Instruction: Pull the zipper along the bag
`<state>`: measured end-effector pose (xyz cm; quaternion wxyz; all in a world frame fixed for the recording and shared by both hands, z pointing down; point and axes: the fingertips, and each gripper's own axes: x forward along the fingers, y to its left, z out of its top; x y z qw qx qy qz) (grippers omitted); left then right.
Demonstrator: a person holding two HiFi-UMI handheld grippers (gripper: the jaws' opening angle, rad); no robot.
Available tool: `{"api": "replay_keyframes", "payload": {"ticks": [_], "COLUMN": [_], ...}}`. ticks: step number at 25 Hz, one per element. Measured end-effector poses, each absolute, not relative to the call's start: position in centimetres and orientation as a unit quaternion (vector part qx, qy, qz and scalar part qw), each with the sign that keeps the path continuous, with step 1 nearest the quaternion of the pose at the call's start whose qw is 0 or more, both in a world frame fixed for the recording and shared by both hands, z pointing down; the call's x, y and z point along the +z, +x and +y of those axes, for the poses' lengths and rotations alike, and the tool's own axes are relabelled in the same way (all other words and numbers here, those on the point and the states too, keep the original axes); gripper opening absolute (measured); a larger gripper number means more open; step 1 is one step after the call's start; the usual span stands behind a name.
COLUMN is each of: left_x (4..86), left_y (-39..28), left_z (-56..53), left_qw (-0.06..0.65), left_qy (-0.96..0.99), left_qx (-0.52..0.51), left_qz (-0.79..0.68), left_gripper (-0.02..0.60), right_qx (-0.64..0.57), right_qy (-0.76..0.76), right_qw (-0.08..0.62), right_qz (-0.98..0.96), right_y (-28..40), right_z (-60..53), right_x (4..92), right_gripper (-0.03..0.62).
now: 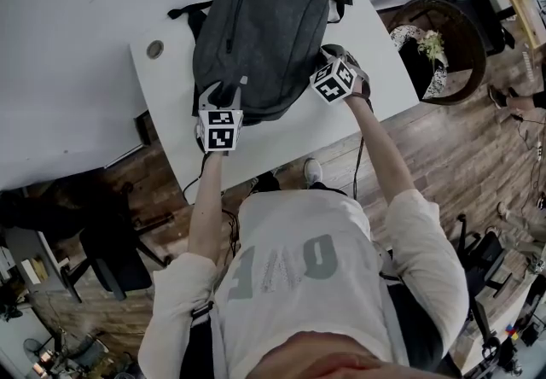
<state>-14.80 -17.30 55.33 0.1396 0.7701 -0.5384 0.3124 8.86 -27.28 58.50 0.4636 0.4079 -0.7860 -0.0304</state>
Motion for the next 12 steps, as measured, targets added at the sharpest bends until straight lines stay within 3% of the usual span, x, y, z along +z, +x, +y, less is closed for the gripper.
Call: {"api": "replay_keyframes", "payload": {"ticks": [12], "left_x": [55.21], "left_y": [-14.76], "left_z": [-17.25], "left_qw": [0.137], "left_qy": [0.771], "left_qx": [0.315], "left_qz": [-0.536], "left_gripper": [0.17], "right_qx": [-0.029], "right_qy": [0.429], "right_qw": [0.45], "right_qz": [-0.783], "right_y": [8.77], "right_z": [-27.55], "right_x": [58.34], "right_gripper": [0.032]}}
